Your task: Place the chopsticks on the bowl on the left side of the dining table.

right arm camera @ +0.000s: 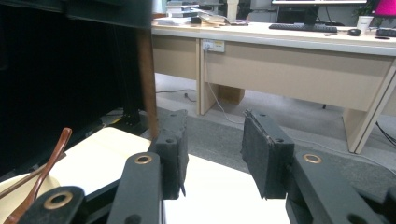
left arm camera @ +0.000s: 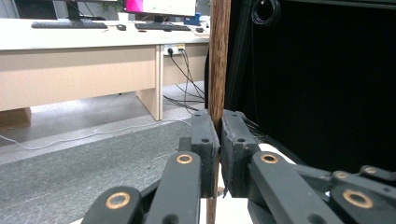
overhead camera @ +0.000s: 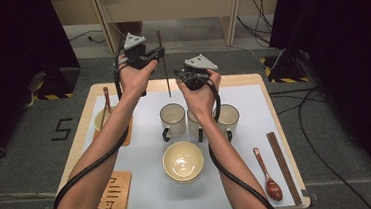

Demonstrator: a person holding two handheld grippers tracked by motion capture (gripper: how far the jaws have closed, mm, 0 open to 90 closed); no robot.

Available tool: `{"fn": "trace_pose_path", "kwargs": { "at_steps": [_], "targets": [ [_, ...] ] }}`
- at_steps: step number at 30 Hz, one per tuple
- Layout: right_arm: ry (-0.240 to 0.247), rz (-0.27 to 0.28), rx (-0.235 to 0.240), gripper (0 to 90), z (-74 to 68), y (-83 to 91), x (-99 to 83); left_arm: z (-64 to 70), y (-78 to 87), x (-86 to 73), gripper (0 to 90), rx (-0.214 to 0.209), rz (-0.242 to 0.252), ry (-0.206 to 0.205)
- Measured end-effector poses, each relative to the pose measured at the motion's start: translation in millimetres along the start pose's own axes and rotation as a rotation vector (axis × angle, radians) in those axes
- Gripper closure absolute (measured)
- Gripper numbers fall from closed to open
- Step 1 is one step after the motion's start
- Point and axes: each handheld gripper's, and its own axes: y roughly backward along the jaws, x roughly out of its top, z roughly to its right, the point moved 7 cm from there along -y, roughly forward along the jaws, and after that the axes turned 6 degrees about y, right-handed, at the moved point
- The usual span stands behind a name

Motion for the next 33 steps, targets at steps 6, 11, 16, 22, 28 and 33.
{"fn": "trace_pose_path", "kwargs": {
  "at_steps": [6,11,16,22,28,33],
  "targets": [
    [-0.013,-0.024,-0.005,59.6,8.1,10.1,-0.4,-9.3,10.4,2.4,83.8,0.023,0.005,-0.007],
    [-0.015,-0.034,-0.014,59.5,15.7,17.5,-3.7,-15.3,17.8,2.3,83.9,0.036,0.003,-0.005],
    [-0.022,-0.04,-0.023,59.5,22.8,25.1,-6.5,-18.8,25.9,3.3,83.9,0.046,0.008,-0.006],
    [-0.02,-0.041,-0.034,59.1,29.1,33.1,-9.7,-23.2,34.5,1.6,83.9,0.053,0.011,-0.01],
    [-0.01,-0.039,-0.042,58.9,32.7,41.0,-13.0,-27.6,43.0,-1.1,83.9,0.063,0.011,-0.012],
    [-0.008,-0.033,-0.048,58.6,36.5,51.2,-14.4,-28.2,52.0,-3.9,83.9,0.071,0.008,-0.032]
  ]
}}
